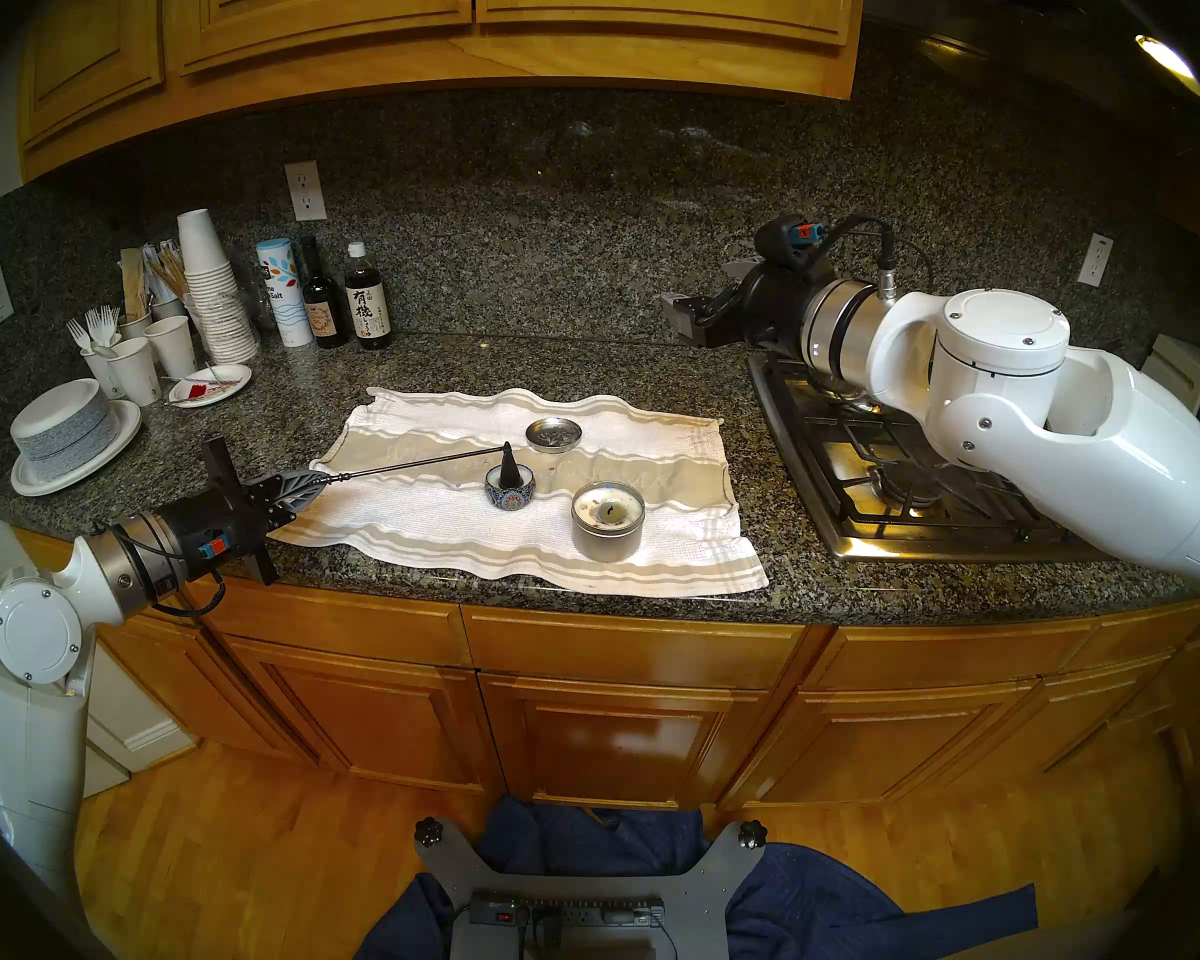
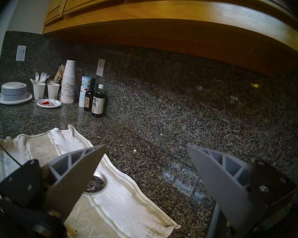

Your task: Put out candle flame

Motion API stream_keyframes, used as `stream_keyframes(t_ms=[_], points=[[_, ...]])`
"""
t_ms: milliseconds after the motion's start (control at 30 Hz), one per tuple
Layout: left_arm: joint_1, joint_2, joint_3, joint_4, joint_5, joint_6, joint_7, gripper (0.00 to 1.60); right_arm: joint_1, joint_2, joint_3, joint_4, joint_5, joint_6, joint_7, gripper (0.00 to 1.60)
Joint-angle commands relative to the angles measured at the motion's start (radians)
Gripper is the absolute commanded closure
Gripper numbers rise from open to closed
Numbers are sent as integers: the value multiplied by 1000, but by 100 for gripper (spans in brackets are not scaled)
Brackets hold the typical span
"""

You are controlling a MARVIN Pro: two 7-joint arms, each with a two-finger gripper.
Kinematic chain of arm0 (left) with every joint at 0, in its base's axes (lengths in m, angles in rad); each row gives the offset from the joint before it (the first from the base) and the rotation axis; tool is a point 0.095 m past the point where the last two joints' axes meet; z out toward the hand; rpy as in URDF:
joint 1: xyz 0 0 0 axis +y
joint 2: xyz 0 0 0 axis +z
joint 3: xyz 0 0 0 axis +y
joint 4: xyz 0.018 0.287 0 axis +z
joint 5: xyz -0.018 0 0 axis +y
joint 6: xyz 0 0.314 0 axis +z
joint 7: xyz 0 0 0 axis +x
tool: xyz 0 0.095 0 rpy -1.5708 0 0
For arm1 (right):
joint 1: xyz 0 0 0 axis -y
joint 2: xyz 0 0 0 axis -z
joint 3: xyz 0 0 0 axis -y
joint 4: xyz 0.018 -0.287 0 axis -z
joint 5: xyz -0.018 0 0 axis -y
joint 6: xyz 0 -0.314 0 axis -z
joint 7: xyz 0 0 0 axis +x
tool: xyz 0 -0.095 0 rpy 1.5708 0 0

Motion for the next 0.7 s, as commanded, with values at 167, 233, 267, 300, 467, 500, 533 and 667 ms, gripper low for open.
stream_keyframes(t_ms=[167, 233, 267, 300, 467, 500, 533, 667], points=[[-16, 0, -12, -23, -7, 0, 10, 160, 24, 6, 27, -2, -3, -20, -2, 0], [-16, 0, -12, -23, -7, 0, 10, 160, 25, 7, 26, -2, -2, -21, -2, 0], [-16, 0, -11, -23, -7, -1, 9, 160, 25, 7, 26, -2, -2, -21, -1, 0], [-17, 0, -10, -22, -7, -1, 10, 160, 25, 7, 26, -2, -2, -21, -1, 0], [-19, 0, -7, -20, -7, -4, 10, 160, 26, 7, 25, -1, -2, -22, 1, 0], [-20, 0, -6, -20, -7, -4, 10, 160, 26, 6, 25, 0, -2, -21, 0, 0], [-21, 1, -5, -22, -7, -2, 10, 160, 27, 6, 25, 0, -2, -21, 0, 0], [-25, 1, -4, -24, -7, -1, 11, 160, 27, 6, 25, 0, -2, -21, -1, 0]])
